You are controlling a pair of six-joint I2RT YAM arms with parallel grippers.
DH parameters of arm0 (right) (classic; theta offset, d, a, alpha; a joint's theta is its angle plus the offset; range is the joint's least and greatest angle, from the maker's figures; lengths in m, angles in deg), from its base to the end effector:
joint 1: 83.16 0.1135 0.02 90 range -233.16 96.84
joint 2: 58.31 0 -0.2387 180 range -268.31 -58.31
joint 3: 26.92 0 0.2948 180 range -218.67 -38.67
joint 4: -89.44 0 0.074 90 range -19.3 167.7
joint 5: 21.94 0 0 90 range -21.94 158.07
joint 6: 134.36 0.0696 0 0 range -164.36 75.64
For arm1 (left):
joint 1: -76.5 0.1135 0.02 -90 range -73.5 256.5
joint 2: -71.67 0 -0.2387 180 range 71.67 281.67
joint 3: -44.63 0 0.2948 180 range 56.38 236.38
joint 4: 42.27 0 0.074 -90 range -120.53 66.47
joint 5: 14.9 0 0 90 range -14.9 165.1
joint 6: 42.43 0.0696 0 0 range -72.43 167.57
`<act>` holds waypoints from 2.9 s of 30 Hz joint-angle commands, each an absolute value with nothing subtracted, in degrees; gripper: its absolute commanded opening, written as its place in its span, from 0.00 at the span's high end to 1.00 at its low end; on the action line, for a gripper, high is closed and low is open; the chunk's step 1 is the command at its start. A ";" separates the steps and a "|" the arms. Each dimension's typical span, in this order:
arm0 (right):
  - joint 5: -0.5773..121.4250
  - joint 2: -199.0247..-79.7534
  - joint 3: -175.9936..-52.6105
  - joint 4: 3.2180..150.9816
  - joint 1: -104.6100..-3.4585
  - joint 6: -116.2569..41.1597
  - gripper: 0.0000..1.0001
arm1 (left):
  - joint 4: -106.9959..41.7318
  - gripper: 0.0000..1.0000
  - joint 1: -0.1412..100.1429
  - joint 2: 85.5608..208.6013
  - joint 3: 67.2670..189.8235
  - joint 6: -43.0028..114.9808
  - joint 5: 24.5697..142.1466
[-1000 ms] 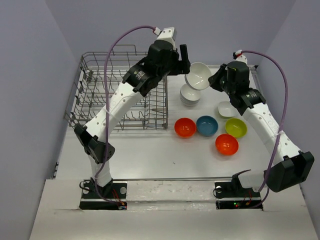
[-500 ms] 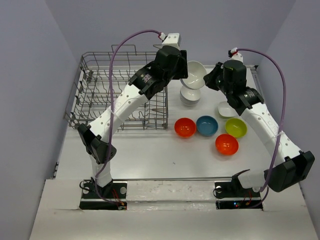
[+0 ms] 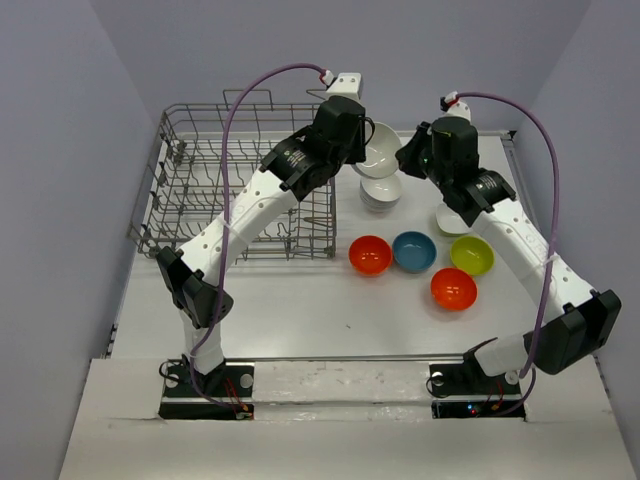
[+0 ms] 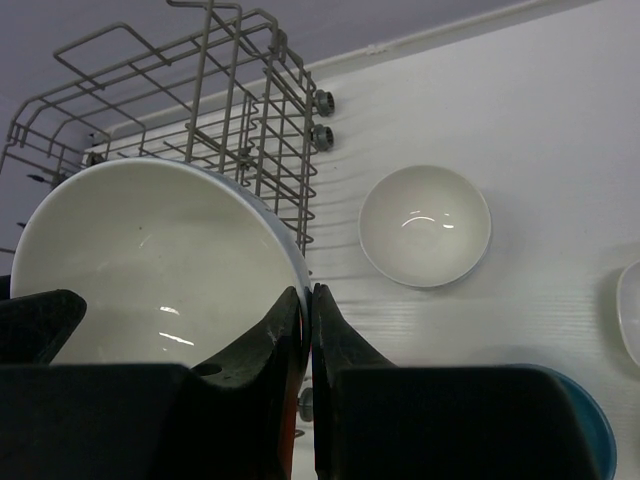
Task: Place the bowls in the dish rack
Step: Pass from the right arm to the left
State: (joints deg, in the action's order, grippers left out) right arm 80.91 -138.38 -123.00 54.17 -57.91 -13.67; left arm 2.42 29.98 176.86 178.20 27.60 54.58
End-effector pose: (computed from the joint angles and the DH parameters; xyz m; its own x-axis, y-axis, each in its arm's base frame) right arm 0.3649 0.1550 0.3831 -0.3719 0.3748 -0.8493 -0.0421 0.9071 0.4187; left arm 0.3449 -0.3282 0.4449 -0.3347 -0.1119 -0.9357 0.3551 0.9047 -0.2353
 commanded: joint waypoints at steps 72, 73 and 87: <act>80.46 -142.77 -135.44 56.95 -51.34 -17.47 0.74 | 3.40 1.00 29.57 174.42 178.28 33.68 48.38; 80.46 -142.95 -135.44 56.95 -51.34 -17.56 0.73 | 3.14 1.00 29.57 174.07 178.11 33.77 48.64; 80.90 -144.00 -135.70 56.95 -50.82 -17.47 0.65 | 1.03 1.00 29.57 171.61 175.73 33.59 49.26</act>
State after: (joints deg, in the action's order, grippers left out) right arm 82.63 -143.58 -132.27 51.17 -52.24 -17.99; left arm 6.27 30.50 176.86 176.32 33.61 46.34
